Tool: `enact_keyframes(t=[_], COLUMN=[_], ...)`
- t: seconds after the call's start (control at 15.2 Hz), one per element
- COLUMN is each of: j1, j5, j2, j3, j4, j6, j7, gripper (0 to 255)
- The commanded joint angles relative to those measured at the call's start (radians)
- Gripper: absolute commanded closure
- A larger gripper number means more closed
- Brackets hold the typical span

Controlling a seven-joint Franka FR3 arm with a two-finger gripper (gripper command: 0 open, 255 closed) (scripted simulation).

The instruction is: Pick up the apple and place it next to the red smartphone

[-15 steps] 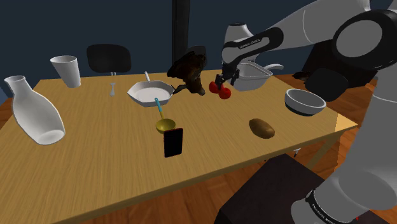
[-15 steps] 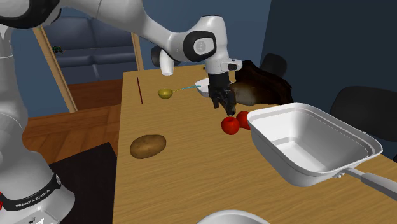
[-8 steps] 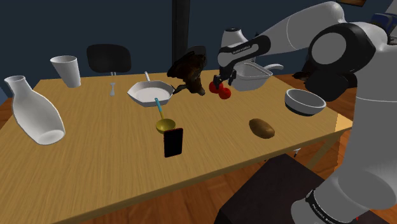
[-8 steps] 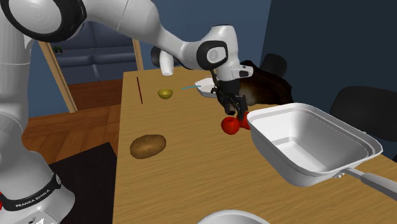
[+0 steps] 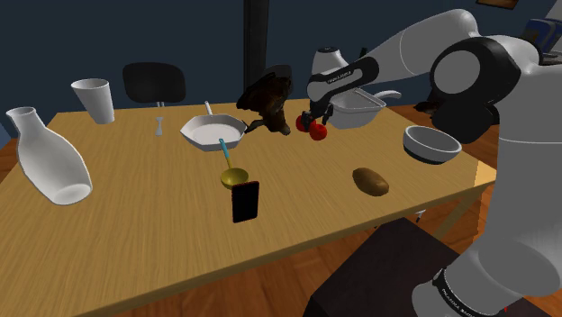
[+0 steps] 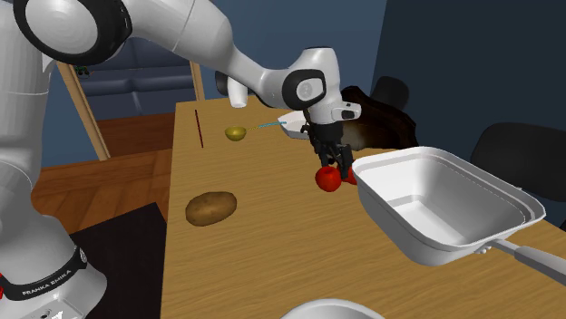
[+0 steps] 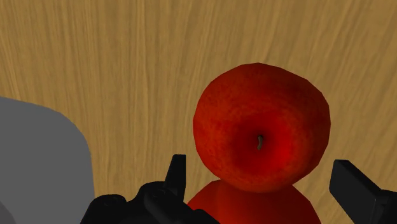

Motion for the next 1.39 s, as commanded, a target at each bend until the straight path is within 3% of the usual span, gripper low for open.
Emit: enact_keyframes(t=[0.0, 0.13, 0.2, 0.79, 1.32], j1=[0.0, 0.0, 0.0, 0.0, 0.0], j5=[0.0, 0.0, 0.0, 0.0, 0.007], j2=[0.0, 0.0, 0.0, 0.0, -0.045], j3=[0.0, 0.0, 0.0, 0.0, 0.002], j4=[0.0, 0.0, 0.0, 0.0, 0.042], j6=[0.0, 0.0, 0.0, 0.0, -0.086], j7=[0.0, 0.0, 0.0, 0.0, -0.017], gripper=[0, 0, 255, 255, 255])
